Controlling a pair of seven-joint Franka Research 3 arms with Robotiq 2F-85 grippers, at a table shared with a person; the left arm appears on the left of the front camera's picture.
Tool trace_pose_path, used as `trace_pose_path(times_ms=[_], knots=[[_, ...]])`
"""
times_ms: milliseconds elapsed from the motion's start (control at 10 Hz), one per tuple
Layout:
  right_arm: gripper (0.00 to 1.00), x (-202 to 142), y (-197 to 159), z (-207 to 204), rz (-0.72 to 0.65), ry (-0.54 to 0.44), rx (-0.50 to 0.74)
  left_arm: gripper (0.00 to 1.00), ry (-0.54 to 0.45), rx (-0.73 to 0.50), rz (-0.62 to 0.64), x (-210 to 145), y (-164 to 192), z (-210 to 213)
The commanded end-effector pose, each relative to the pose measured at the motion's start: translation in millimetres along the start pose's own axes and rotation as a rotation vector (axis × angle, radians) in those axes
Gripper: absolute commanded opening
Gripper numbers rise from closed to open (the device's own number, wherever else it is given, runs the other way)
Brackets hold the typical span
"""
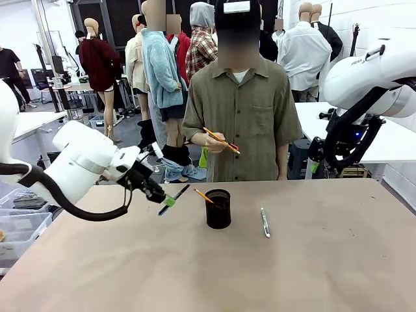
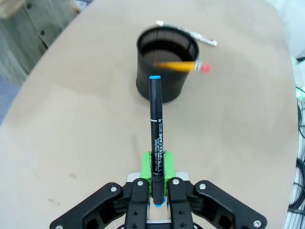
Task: Place the pens into the pen holder.
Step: Pick up a writing instrument from the table and place it into the Pen holder.
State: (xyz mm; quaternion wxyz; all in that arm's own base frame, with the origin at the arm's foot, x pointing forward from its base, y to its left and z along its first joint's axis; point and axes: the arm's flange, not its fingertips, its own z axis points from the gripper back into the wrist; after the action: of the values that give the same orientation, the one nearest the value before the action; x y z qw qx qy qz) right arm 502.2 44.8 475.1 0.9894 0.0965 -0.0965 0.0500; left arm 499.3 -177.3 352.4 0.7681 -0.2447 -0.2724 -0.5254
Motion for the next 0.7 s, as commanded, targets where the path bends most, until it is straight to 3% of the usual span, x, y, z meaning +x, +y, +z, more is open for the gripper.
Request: trace_pose_path(times_ms=[0, 300, 600], knots=[[0.89, 1, -1, -2, 0.011, -0.017, 0.021, 0.0, -0.019, -0.028, -0.001, -13, 10, -2], [0.89, 1, -1, -2, 0.011, -0.017, 0.021, 0.0, -0.104, -0.184, -0.087, -23, 17, -4], [0.89, 1, -1, -2, 0.011, -0.017, 0.021, 0.0, -0.059, -0.118, -0.074, -33, 8, 31]])
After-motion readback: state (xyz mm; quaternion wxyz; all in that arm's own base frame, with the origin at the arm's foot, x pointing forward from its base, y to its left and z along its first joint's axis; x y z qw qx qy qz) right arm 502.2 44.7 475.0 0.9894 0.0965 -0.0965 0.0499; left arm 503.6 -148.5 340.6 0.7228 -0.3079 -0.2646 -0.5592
